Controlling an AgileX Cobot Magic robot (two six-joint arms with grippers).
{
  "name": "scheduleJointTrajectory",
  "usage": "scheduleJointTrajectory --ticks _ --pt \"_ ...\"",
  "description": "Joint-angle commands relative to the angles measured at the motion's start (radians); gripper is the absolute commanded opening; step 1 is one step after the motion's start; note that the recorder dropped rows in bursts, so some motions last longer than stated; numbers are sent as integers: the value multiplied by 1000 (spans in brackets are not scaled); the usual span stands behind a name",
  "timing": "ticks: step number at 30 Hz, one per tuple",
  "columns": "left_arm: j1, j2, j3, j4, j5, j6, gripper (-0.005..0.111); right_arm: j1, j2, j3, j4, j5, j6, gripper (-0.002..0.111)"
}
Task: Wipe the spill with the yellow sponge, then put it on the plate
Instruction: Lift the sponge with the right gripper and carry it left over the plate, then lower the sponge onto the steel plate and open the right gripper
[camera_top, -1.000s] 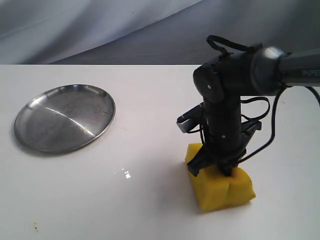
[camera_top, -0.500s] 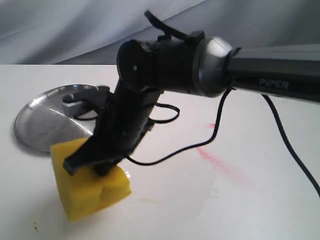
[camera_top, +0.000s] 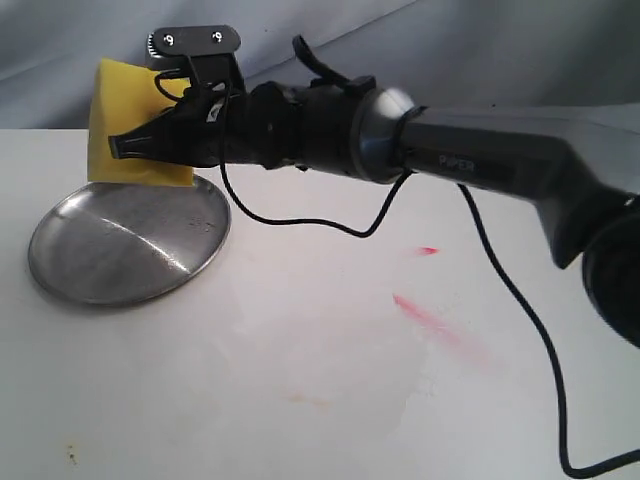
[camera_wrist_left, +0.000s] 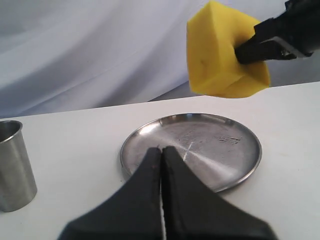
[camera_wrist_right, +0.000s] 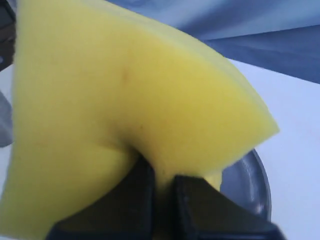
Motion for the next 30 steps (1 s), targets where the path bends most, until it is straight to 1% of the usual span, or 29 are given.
scheduleJointTrajectory --ticks 1,7,9,11,14,15,18,19,21,23,27,30 --pt "-6 -3 5 -3 -7 0 0 -2 49 -1 21 -108 5 0" --pt "-6 -3 5 -3 -7 0 0 -6 85 -1 19 -83 0 1" --pt "-6 -3 5 -3 -7 0 0 -6 87 -1 19 -57 4 5" --pt "-6 -3 5 -3 -7 0 0 -6 96 -1 21 -36 8 11" --pt "-6 -3 5 -3 -7 0 0 -6 101 -1 43 -19 15 29" --pt "-6 -3 5 -3 -7 0 0 -6 101 -1 60 -19 15 39" --pt "-6 -3 5 -3 -7 0 0 -6 98 -1 69 -19 22 59" --pt "-6 -3 5 -3 -7 0 0 -6 98 -1 69 -19 22 64" --pt "-6 -3 5 -3 -7 0 0 -6 92 -1 69 -4 22 70" --pt "-6 -3 5 -3 -7 0 0 -6 84 -1 69 8 22 72" --pt "-6 -3 5 -3 -7 0 0 -6 29 -1 63 90 22 70" --pt "-6 -3 5 -3 -7 0 0 -6 -36 -1 52 187 -7 64"
